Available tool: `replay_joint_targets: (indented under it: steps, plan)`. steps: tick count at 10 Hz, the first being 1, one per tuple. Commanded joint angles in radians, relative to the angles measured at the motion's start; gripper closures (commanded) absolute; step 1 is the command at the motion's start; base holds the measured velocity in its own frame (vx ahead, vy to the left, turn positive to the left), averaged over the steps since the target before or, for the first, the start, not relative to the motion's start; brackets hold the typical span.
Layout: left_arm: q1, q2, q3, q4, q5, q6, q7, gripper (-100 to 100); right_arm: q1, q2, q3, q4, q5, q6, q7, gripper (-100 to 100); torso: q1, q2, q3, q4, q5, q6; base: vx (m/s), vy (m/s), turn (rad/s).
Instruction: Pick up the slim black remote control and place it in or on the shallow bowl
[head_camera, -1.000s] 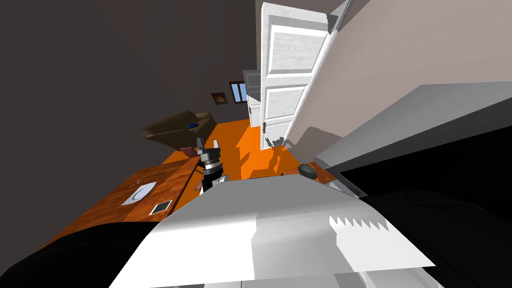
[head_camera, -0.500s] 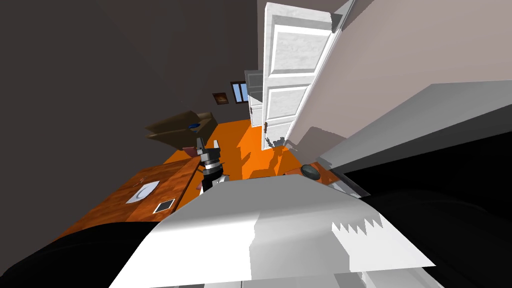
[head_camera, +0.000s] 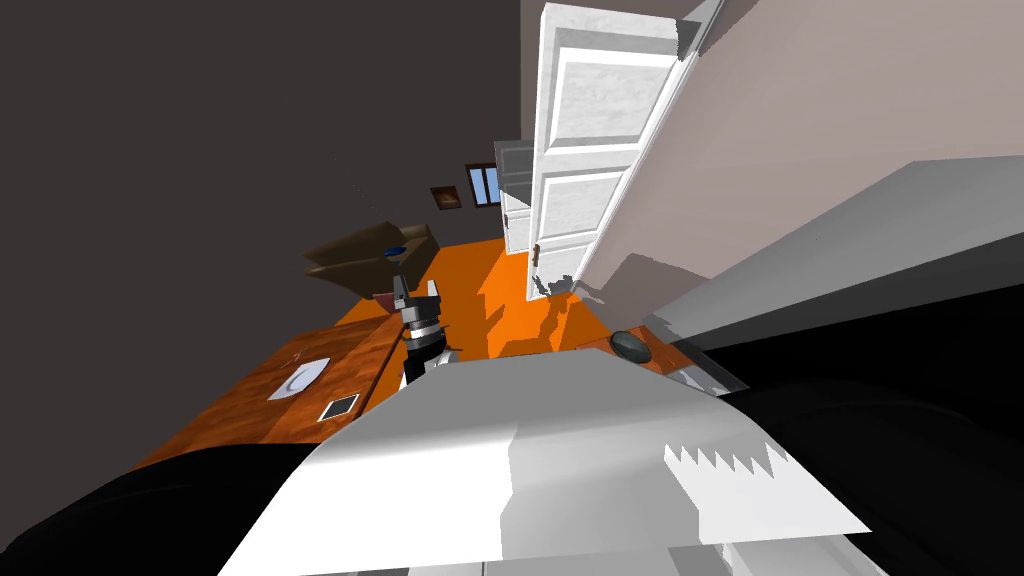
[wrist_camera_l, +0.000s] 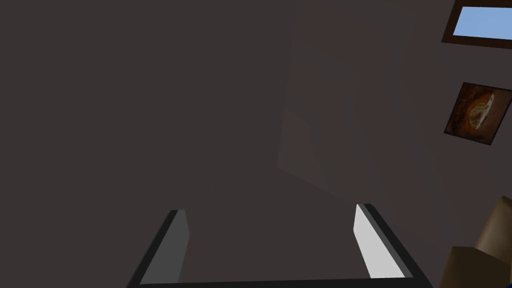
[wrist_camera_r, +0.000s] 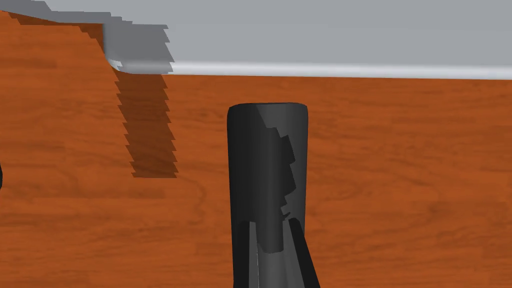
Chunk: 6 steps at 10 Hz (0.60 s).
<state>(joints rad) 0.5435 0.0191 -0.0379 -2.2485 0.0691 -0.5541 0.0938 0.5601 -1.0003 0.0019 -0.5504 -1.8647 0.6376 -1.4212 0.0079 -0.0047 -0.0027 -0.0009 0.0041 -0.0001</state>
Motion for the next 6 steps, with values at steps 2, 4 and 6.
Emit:
replay_joint_targets:
  steps: [2,4,6]
  plan:
    - [0.000,0.000,0.000,0.000,0.000,0.000,0.000,0,0.010,-0.052,0.003,-0.015,-0.011,0.000,-0.022,100,0.000,0.000,0.000,0.000,0.000,-0.001,0.015,0.053,0.027]
    - [0.000,0.000,0.000,0.000,0.000,0.000,0.000,0,0.013,-0.093,0.003,-0.003,-0.024,0.002,-0.028,100,0.000,-0.001,0.000,0.000,0.001,-0.001,0.017,0.057,0.035]
    - [0.000,0.000,0.000,0.000,0.000,0.000,0.000,0,0.016,-0.133,0.003,-0.019,-0.037,0.004,-0.035,100,-0.002,0.000,0.000,0.000,-0.001,0.000,0.011,0.033,0.012]
